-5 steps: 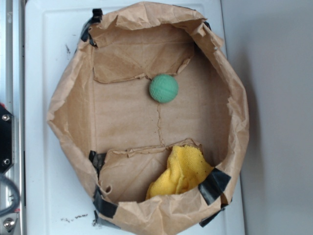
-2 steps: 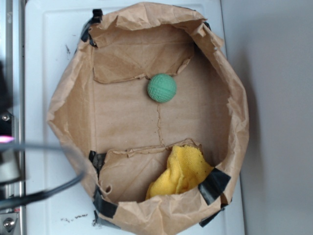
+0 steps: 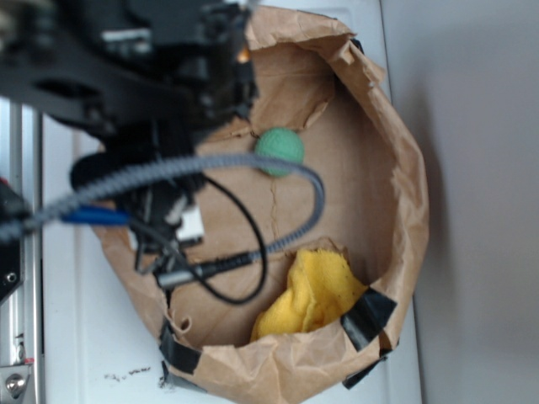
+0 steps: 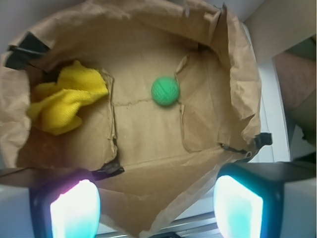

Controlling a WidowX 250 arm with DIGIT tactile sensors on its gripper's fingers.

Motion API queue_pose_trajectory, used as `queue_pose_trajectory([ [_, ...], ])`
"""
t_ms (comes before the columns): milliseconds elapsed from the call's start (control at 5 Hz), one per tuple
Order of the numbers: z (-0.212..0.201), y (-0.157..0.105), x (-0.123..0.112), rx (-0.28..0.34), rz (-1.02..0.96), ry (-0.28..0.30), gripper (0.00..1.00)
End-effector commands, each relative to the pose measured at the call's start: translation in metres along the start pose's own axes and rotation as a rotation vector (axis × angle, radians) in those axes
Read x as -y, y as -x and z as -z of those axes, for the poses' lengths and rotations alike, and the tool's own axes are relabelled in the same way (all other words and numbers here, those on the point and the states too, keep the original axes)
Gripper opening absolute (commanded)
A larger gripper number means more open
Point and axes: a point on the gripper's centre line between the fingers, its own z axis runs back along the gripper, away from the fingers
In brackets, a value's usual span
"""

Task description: Grab the green ball.

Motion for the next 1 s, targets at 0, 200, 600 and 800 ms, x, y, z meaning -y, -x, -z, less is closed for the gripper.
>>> queue_pose_trajectory([
  [0, 0.017, -0.033, -0.001, 0.173, 0.057, 0.037, 1.0],
  [200, 0.06, -0.028, 0.019, 0.232, 0.056, -0.014, 1.0],
  [600, 0.129, -0.021, 0.033, 0.177, 0.114, -0.066, 1.0],
  [800, 0.146, -0.04, 0.022, 0.124, 0.101, -0.077, 1.0],
])
